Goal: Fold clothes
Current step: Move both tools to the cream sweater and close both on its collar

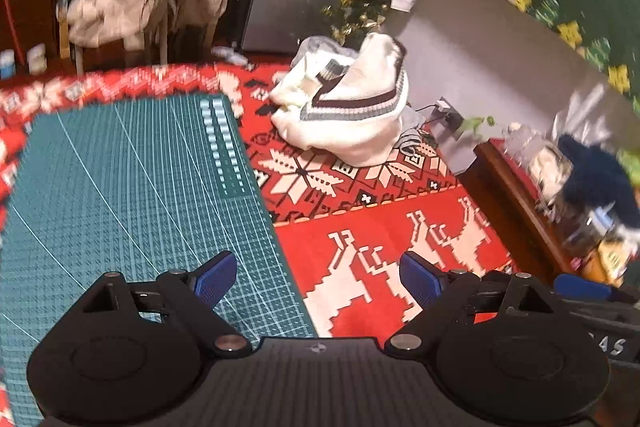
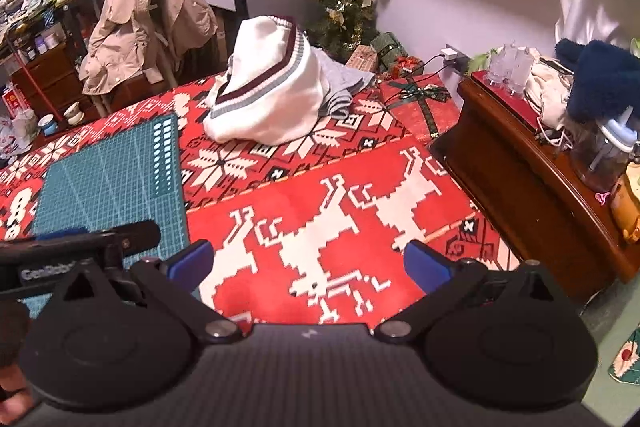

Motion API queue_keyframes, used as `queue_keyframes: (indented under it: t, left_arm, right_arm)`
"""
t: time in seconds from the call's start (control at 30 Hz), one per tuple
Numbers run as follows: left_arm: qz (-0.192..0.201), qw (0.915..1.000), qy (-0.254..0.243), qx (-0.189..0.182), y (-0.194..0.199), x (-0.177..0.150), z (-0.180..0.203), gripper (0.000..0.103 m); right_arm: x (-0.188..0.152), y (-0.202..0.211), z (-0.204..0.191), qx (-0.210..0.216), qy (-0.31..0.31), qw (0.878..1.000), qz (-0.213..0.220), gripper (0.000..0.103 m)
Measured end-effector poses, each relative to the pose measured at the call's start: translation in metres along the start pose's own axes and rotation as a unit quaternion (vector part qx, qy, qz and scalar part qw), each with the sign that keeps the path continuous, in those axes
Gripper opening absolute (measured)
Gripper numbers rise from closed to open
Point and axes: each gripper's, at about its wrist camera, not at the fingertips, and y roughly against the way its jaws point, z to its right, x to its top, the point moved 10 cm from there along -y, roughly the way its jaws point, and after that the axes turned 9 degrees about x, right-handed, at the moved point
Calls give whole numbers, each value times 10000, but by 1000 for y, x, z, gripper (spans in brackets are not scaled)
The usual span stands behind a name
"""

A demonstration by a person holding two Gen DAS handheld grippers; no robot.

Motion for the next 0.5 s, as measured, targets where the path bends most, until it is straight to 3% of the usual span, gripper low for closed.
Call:
queue_keyframes:
  t: [0.07, 0.2, 0.33, 0.5]
  left_arm:
    - [-43, 9998, 186, -40, -5, 6, -3, 89]
    - [278, 9994, -129, 156, -14, 24, 1, 90]
    - [466, 9984, -313, -104, -28, 43, 5, 94]
    - [471, 9970, -602, -120, -50, 66, 6, 96]
  right_arm:
    - [6, -7, -3, 46, 127, 9998, 171, 102]
    - [17, -25, -11, 135, 376, 9989, 234, 102]
    - [33, -42, -15, 151, 442, 9984, 322, 102]
    - [51, -65, -14, 197, 489, 9977, 429, 102]
